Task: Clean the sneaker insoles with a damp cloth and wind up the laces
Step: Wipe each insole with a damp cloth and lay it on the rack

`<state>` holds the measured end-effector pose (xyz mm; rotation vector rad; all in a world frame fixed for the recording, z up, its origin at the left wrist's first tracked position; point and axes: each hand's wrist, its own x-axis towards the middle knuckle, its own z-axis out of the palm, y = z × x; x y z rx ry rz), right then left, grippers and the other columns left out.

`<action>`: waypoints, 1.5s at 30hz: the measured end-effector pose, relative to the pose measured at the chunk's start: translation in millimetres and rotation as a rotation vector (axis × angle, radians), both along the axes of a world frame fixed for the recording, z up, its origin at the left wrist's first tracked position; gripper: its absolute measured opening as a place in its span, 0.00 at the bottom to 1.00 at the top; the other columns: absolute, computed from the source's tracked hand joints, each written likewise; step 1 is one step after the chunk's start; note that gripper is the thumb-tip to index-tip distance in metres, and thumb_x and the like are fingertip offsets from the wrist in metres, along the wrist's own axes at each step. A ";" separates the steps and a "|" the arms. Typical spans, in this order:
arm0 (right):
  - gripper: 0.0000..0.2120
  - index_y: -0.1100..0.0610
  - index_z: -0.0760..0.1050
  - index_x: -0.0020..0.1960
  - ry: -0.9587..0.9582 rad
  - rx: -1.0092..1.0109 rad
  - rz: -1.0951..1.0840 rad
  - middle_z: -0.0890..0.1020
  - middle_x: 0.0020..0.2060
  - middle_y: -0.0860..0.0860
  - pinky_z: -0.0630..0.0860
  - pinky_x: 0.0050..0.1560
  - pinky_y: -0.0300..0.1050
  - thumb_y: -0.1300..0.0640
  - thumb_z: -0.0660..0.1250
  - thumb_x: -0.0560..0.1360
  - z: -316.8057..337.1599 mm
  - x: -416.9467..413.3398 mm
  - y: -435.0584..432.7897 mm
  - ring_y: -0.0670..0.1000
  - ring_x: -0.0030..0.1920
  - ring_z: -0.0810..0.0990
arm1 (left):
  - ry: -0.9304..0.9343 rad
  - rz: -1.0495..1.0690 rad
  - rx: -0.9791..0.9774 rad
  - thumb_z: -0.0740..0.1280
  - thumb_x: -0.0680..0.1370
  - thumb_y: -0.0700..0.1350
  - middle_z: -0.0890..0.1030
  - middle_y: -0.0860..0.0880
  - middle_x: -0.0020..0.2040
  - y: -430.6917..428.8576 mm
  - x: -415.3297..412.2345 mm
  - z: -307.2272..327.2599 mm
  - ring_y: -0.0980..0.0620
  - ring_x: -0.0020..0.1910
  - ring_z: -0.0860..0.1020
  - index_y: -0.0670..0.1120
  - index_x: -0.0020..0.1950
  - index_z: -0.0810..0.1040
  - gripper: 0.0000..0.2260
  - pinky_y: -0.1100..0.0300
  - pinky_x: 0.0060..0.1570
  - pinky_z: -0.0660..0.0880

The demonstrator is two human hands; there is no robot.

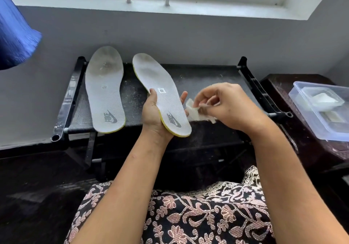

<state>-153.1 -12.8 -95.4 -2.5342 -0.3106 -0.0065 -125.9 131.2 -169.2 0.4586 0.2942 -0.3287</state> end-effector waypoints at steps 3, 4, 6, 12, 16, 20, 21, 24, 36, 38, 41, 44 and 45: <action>0.06 0.51 0.82 0.41 0.068 0.212 0.086 0.81 0.37 0.45 0.75 0.37 0.33 0.62 0.72 0.70 -4.3 -2.7 16.4 0.43 0.34 0.79 | 0.042 -0.023 -0.008 0.53 0.79 0.63 0.78 0.36 0.57 -1.0 -0.8 1.6 0.37 0.56 0.78 0.41 0.70 0.67 0.30 0.44 0.51 0.77; 0.08 0.50 0.82 0.42 0.139 0.209 0.160 0.80 0.35 0.43 0.75 0.39 0.36 0.63 0.71 0.70 -7.1 -4.7 22.7 0.45 0.35 0.80 | 0.064 -0.053 -0.015 0.54 0.78 0.64 0.79 0.36 0.55 -0.5 -1.8 2.8 0.37 0.51 0.81 0.40 0.69 0.69 0.31 0.46 0.45 0.79; 0.10 0.47 0.81 0.42 0.280 0.156 0.278 0.78 0.31 0.40 0.74 0.40 0.34 0.63 0.71 0.70 -9.7 -7.2 29.1 0.42 0.35 0.79 | 0.096 -0.078 -0.027 0.55 0.77 0.65 0.81 0.38 0.50 -0.1 -2.3 2.7 0.40 0.39 0.84 0.41 0.67 0.69 0.31 0.48 0.35 0.81; 0.11 0.47 0.81 0.38 0.249 -0.081 0.147 0.81 0.36 0.44 0.71 0.34 0.29 0.63 0.72 0.68 -7.3 1.5 5.4 0.40 0.32 0.76 | 0.040 0.006 -0.029 0.53 0.79 0.62 0.79 0.40 0.56 -0.7 2.9 -2.8 0.42 0.48 0.83 0.50 0.71 0.66 0.25 0.42 0.53 0.73; 0.06 0.52 0.82 0.41 0.011 0.118 0.022 0.80 0.36 0.47 0.75 0.36 0.34 0.63 0.71 0.71 -8.8 3.1 10.2 0.45 0.34 0.78 | 0.069 -0.012 -0.028 0.55 0.78 0.62 0.74 0.38 0.65 -2.1 4.5 -5.5 0.39 0.62 0.75 0.45 0.72 0.66 0.29 0.40 0.51 0.76; 0.08 0.50 0.82 0.42 0.252 0.178 0.281 0.78 0.32 0.43 0.74 0.40 0.36 0.63 0.72 0.70 -13.4 -3.8 26.9 0.41 0.34 0.77 | 0.194 -0.150 -0.067 0.59 0.73 0.68 0.80 0.42 0.58 -1.6 -1.7 -0.1 0.41 0.48 0.81 0.38 0.63 0.74 0.36 0.49 0.42 0.78; 0.08 0.51 0.82 0.43 0.277 0.165 0.292 0.77 0.31 0.42 0.74 0.40 0.34 0.63 0.72 0.70 -14.8 -3.2 26.9 0.42 0.34 0.78 | 0.203 -0.155 -0.065 0.61 0.72 0.68 0.80 0.43 0.58 -1.1 -2.3 -0.4 0.41 0.47 0.82 0.39 0.64 0.73 0.36 0.49 0.42 0.79; 0.07 0.53 0.82 0.42 0.211 0.117 0.186 0.79 0.32 0.45 0.76 0.40 0.38 0.64 0.71 0.69 -18.4 3.4 18.2 0.50 0.36 0.81 | 0.156 -0.112 -0.096 0.61 0.73 0.66 0.78 0.41 0.63 -1.0 -2.6 -0.6 0.40 0.52 0.81 0.42 0.69 0.69 0.34 0.46 0.44 0.80; 0.08 0.50 0.83 0.41 0.338 0.049 0.357 0.78 0.31 0.41 0.73 0.38 0.32 0.62 0.75 0.68 -6.3 -6.6 25.2 0.38 0.33 0.78 | 0.049 0.051 0.000 0.53 0.79 0.63 0.79 0.41 0.58 0.2 2.9 0.3 0.42 0.47 0.82 0.45 0.70 0.68 0.28 0.51 0.35 0.80; 0.08 0.50 0.83 0.41 0.291 0.004 0.276 0.78 0.32 0.41 0.73 0.38 0.32 0.62 0.75 0.67 -7.5 -3.4 19.0 0.38 0.33 0.77 | 0.043 0.050 -0.006 0.52 0.79 0.62 0.78 0.39 0.58 1.4 3.4 0.8 0.39 0.49 0.80 0.41 0.69 0.70 0.30 0.47 0.44 0.80; 0.07 0.50 0.82 0.41 0.289 -0.013 0.222 0.80 0.34 0.44 0.74 0.40 0.35 0.62 0.74 0.68 -9.1 0.8 9.4 0.40 0.34 0.76 | 0.033 0.085 0.031 0.52 0.81 0.57 0.78 0.39 0.53 1.1 4.0 0.7 0.38 0.51 0.77 0.38 0.67 0.71 0.27 0.43 0.52 0.75; 0.07 0.51 0.82 0.41 0.321 0.067 0.212 0.81 0.36 0.49 0.76 0.42 0.42 0.62 0.74 0.68 -8.4 2.2 3.4 0.43 0.35 0.77 | -0.006 0.070 0.055 0.50 0.83 0.52 0.80 0.41 0.46 -0.8 2.7 2.7 0.43 0.48 0.78 0.38 0.62 0.75 0.23 0.45 0.52 0.75; 0.07 0.51 0.82 0.41 0.320 0.094 0.199 0.81 0.35 0.49 0.75 0.41 0.41 0.62 0.73 0.69 -8.4 2.4 2.1 0.42 0.34 0.77 | -0.015 0.072 0.060 0.49 0.83 0.51 0.82 0.42 0.45 -0.8 3.3 2.1 0.44 0.49 0.78 0.38 0.59 0.76 0.22 0.46 0.53 0.74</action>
